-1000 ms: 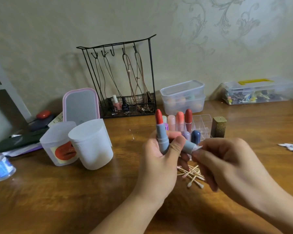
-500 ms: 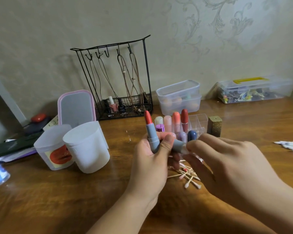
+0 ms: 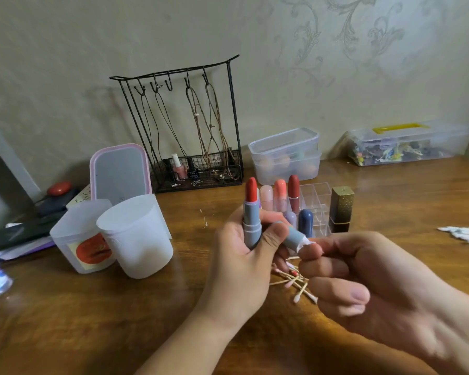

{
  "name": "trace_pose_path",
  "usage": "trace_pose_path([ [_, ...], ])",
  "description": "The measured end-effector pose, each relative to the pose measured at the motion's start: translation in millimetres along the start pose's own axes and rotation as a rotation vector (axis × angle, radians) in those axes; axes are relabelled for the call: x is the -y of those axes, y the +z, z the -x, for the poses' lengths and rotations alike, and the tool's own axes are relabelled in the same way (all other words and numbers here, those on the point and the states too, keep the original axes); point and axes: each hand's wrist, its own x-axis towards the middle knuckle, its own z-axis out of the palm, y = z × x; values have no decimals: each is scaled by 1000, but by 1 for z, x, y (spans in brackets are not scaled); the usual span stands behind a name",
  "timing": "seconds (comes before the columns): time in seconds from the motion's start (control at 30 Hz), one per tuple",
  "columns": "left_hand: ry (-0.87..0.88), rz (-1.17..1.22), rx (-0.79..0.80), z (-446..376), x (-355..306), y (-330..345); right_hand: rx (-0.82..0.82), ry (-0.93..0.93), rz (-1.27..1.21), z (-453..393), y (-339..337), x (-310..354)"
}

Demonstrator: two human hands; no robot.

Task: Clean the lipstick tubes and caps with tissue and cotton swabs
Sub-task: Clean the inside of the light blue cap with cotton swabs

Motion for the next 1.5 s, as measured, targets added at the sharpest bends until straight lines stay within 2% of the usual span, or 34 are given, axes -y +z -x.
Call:
trace_pose_path([
  [0.2,-20,44,-88,-7,-1,-8,32,-81,103,6,-4,8],
  [0.27,-126,192,-160,-12,-2,-13,-16,-198,182,8,-3,12],
  [0.33,-277,478,-181,-15,-6,-17,-109,-386,331,6,-2,15],
  [0.4,-377,709,-130,-16,-10,-20,-209,-616,653,4,-4,14],
  [0.47,-424,848,-53,-15,-12,-21,-320,-843,1324,1,-14,10],
  [0.5,-442,892,-16,-14,-13,-22,-364,-889,1643,-2,-20,7],
  [0.53,-451,915,13,-13,-12,-21,-398,-885,1852,-5,-24,2],
  [0.63,-449,889,41,-11,-14,-20,-420,-834,2104,-17,-30,-10],
  [0.7,-427,830,35,-10,-14,-18,-409,-864,2190,-22,-33,-13],
  [0.8,-401,731,14,-9,-15,-16,-399,-860,2178,-23,-31,-13],
  [0.9,-381,623,-27,-7,-14,-14,-460,-970,2040,-22,-31,-13],
  [0.97,-360,585,-53,-7,-12,-12,-430,-1043,1715,-18,-26,-11],
  [1.03,-355,587,-46,-5,-12,-8,-274,-1046,1291,-19,-24,-11],
  [1.1,-381,632,-8,-2,-13,-4,-124,-1045,1102,-21,-19,-13],
  [1.17,-404,669,44,1,-15,0,-16,-1033,1039,-23,-16,-14],
  [1.23,-409,690,72,4,-14,3,18,-1013,940,-24,-15,-16],
  [1.3,-398,645,65,6,-12,5,-44,-1038,922,-23,-15,-16],
  [1.4,-366,438,-7,6,-6,6,-127,-1102,1029,-21,-16,-17],
  [1.5,-366,460,-109,5,-5,4,-43,-920,857,-18,-15,-23],
])
